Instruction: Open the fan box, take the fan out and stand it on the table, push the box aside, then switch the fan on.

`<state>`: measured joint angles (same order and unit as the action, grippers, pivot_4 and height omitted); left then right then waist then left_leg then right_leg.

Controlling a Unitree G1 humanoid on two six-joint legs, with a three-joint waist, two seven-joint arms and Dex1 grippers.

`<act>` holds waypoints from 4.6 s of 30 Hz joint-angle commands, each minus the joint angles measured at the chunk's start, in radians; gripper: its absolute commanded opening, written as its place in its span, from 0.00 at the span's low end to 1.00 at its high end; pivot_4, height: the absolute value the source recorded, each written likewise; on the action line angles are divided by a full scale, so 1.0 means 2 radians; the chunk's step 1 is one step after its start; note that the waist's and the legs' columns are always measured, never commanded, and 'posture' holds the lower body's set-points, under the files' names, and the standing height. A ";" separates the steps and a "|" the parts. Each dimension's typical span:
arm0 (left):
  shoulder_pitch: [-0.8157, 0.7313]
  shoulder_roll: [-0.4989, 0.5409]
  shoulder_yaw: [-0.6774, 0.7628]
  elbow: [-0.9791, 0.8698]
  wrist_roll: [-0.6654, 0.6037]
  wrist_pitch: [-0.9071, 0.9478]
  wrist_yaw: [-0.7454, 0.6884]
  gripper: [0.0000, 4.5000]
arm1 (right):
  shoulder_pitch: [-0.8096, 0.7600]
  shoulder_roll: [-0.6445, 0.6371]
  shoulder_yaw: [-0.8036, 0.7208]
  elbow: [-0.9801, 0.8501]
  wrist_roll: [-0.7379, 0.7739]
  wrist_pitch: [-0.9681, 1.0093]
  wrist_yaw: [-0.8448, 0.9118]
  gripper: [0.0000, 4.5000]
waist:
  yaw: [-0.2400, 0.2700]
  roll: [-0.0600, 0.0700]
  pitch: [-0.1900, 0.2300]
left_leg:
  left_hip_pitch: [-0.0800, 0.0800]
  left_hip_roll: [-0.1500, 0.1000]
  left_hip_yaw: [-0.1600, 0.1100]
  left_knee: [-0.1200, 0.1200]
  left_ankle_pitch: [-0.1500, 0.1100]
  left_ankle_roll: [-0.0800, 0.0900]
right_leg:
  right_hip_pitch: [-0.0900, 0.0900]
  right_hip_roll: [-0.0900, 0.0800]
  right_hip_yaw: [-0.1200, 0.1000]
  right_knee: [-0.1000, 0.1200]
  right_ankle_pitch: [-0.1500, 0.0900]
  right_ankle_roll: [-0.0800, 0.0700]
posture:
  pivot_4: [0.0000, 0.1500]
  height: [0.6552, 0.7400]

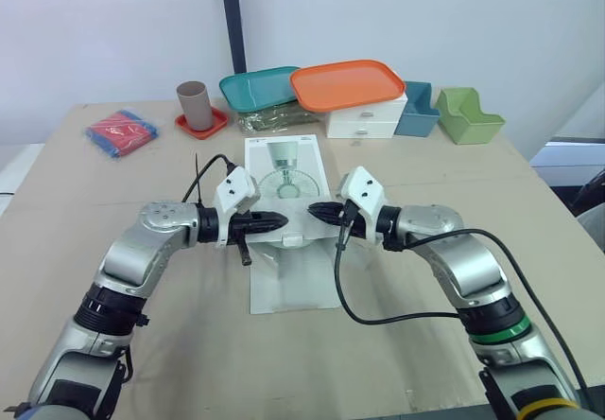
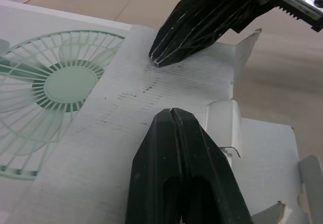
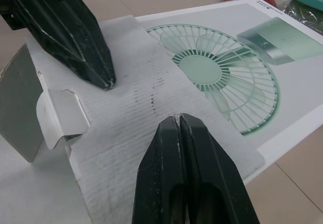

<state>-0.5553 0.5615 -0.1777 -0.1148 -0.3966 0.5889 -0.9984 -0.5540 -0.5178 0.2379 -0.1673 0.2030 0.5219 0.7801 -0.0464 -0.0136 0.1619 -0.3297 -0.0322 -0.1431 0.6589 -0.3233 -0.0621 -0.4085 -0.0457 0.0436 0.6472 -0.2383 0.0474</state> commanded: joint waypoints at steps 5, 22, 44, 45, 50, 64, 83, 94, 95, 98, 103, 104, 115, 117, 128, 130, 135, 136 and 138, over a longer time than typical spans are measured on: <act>0.012 0.041 0.009 -0.083 -0.049 0.026 -0.053 0.00 | 0.001 0.003 0.000 0.006 -0.008 0.000 -0.001 0.02 | 0.000 0.000 0.000 | 0.000 0.000 0.000 0.000 0.000 0.000 | 0.000 0.000 0.000 0.000 0.000 0.000 | 1.00 1.00; 0.025 0.079 -0.045 -0.109 0.005 0.031 -0.067 0.00 | 0.011 0.006 -0.001 -0.011 -0.007 0.010 -0.008 0.02 | 0.000 0.000 0.000 | 0.000 0.000 0.000 0.000 0.000 0.001 | 0.000 0.000 0.000 0.000 0.000 0.000 | 1.00 1.00; 0.096 0.143 0.052 -0.082 -0.005 0.045 -0.013 0.00 | 0.013 0.005 0.001 -0.012 -0.005 0.010 -0.004 0.02 | 0.000 0.000 0.000 | 0.000 0.001 0.000 0.000 -0.001 0.001 | 0.000 0.001 0.001 0.000 0.000 0.000 | 1.00 1.00; 0.099 0.141 0.055 -0.080 -0.003 0.044 -0.008 0.00 | 0.013 0.004 0.001 -0.011 -0.005 0.010 -0.003 0.02 | 0.000 0.000 0.000 | 0.000 0.001 0.000 0.000 -0.001 0.001 | 0.000 0.001 0.001 0.000 0.000 0.000 | 1.00 1.00; 0.106 0.114 0.072 -0.064 0.003 0.030 0.031 0.00 | 0.013 0.001 0.000 -0.011 -0.006 0.008 -0.001 0.02 | 0.000 0.000 0.000 | 0.000 0.001 0.000 0.000 -0.001 0.001 | 0.000 0.001 0.001 0.000 0.000 0.000 | 1.00 1.00; 0.107 0.032 0.081 -0.046 -0.002 0.022 0.100 0.00 | 0.015 -0.002 -0.001 -0.018 -0.002 0.012 0.003 0.02 | 0.001 0.000 0.000 | 0.000 0.001 0.000 0.000 -0.001 0.001 | 0.000 0.001 0.001 0.000 0.000 0.000 | 1.00 1.00; 0.112 -0.017 0.070 -0.069 -0.013 0.039 0.119 0.00 | 0.023 -0.001 0.000 -0.036 0.005 0.027 0.013 0.02 | 0.006 0.000 0.000 | 0.000 0.000 0.000 0.000 0.000 0.001 | 0.000 0.000 0.000 0.000 0.000 0.000 | 1.00 1.00; 0.114 -0.024 0.088 -0.067 -0.013 0.043 0.141 0.00 | 0.018 -0.001 0.001 -0.029 0.001 0.022 0.013 0.02 | 0.007 0.000 0.000 | 0.000 0.000 0.000 0.000 0.000 0.001 | 0.000 0.000 0.000 0.000 0.000 0.000 | 1.00 1.00; 0.113 -0.025 0.090 -0.066 -0.015 0.044 0.142 0.00 | 0.018 -0.001 0.001 -0.029 0.001 0.022 0.013 0.02 | 0.007 0.000 0.000 | 0.000 0.000 0.000 0.000 0.000 0.001 | 0.000 0.000 0.000 0.000 0.000 0.000 | 1.00 1.00; 0.115 -0.024 0.093 -0.065 -0.018 0.043 0.139 0.00 | 0.018 0.000 0.002 -0.028 0.000 0.021 0.014 0.02 | 0.007 0.000 0.000 | 0.000 0.000 0.000 0.000 0.000 0.001 | 0.000 0.000 0.000 0.000 0.000 0.000 | 1.00 1.00; 0.124 -0.020 0.101 -0.070 -0.033 0.045 0.130 0.00 | 0.017 0.000 0.003 -0.026 0.000 0.020 0.013 0.02 | 0.007 0.000 0.000 | 0.000 0.000 0.000 0.000 0.000 0.001 | 0.000 0.000 0.000 0.000 0.000 0.000 | 1.00 1.00; 0.126 -0.021 0.104 -0.073 -0.039 0.047 0.129 0.00 | 0.017 0.000 0.003 -0.026 0.000 0.020 0.013 0.02 | 0.007 0.000 0.000 | 0.000 0.000 0.000 0.000 0.000 0.001 | 0.000 0.000 0.000 0.000 0.000 0.000 | 1.00 1.00; 0.174 0.001 0.134 -0.108 -0.118 0.084 0.094 0.00 | 0.021 -0.003 0.002 -0.031 0.001 0.022 0.014 0.02 | 0.006 0.000 0.000 | 0.000 0.000 0.000 0.000 0.000 0.001 | 0.000 0.000 0.000 0.000 0.000 0.000 | 1.00 1.00; 0.187 0.007 0.141 -0.122 -0.143 0.105 0.088 0.00 | 0.021 -0.003 0.002 -0.032 0.001 0.023 0.014 0.02 | 0.006 0.000 0.000 | 0.000 0.001 0.000 0.000 0.000 0.001 | 0.000 0.000 0.000 0.000 0.000 0.000 | 1.00 1.00; 0.247 -0.026 0.159 -0.162 -0.286 0.217 0.137 0.00 | 0.024 -0.007 0.001 -0.039 0.001 0.026 0.016 0.02 | 0.006 0.000 0.000 | 0.000 0.001 0.000 0.000 -0.001 0.001 | 0.000 0.000 0.000 0.000 0.000 0.000 | 1.00 1.00; 0.256 -0.032 0.156 -0.164 -0.295 0.223 0.149 0.00 | 0.025 -0.008 0.001 -0.040 0.001 0.027 0.016 0.02 | 0.006 0.000 0.000 | 0.000 0.001 0.000 0.000 -0.001 0.001 | 0.000 0.000 0.000 0.000 0.000 0.000 | 1.00 1.00; 0.277 -0.040 0.147 -0.176 -0.324 0.240 0.162 0.00 | 0.027 -0.011 0.000 -0.045 0.002 0.030 0.016 0.02 | 0.006 0.000 0.000 | 0.000 0.001 0.000 0.000 0.000 0.001 | 0.000 0.000 0.000 0.000 0.000 0.000 | 1.00 1.00; 0.282 -0.037 0.142 -0.181 -0.326 0.242 0.160 0.00 | 0.028 -0.012 0.000 -0.046 0.002 0.030 0.016 0.02 | 0.006 0.000 0.000 | 0.000 0.001 0.000 0.000 0.000 0.001 | 0.000 0.000 0.000 0.000 0.000 0.000 | 1.00 1.00; 0.291 -0.034 0.137 -0.189 -0.338 0.249 0.159 0.00 | 0.029 -0.013 0.000 -0.048 0.002 0.031 0.016 0.02 | 0.006 0.000 0.000 | 0.000 0.001 0.000 0.000 0.000 0.001 | 0.000 0.000 0.000 -0.001 0.000 0.000 | 1.00 1.00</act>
<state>0.0161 0.4865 0.1030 -0.4531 -1.0355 1.0764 -0.6761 -0.5117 -0.5311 0.2354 -0.2457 0.2098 0.5723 0.8049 -0.0344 -0.0139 0.1616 -0.3295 -0.0311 -0.1425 0.6585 -0.3243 -0.0606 -0.4082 -0.0452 0.0444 0.6459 -0.2382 0.0473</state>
